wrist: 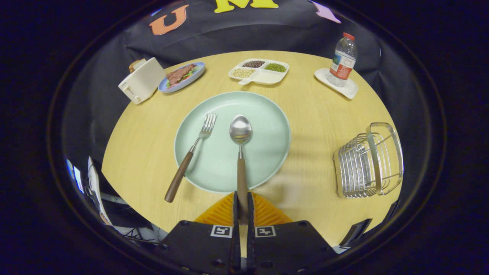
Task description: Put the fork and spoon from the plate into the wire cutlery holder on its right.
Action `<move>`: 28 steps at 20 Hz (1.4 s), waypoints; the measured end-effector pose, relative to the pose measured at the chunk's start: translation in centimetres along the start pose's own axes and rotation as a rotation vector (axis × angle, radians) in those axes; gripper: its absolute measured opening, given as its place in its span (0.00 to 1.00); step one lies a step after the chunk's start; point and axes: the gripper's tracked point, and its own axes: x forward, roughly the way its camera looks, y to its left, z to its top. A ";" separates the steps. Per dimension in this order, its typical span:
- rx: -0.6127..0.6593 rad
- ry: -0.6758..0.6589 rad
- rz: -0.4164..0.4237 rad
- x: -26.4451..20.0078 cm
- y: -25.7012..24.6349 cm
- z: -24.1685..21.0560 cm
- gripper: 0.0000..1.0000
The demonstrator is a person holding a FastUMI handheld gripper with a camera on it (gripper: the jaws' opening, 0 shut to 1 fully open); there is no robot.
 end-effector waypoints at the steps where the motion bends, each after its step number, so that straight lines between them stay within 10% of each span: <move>1: 0.017 -0.006 0.009 -0.4 0.1 0.2 0.07; 21: 0.113 -0.157 0.004 -17.4 -10.7 2.1 0.00; 28: 0.165 -0.027 -0.013 -18.1 -15.6 -2.8 0.00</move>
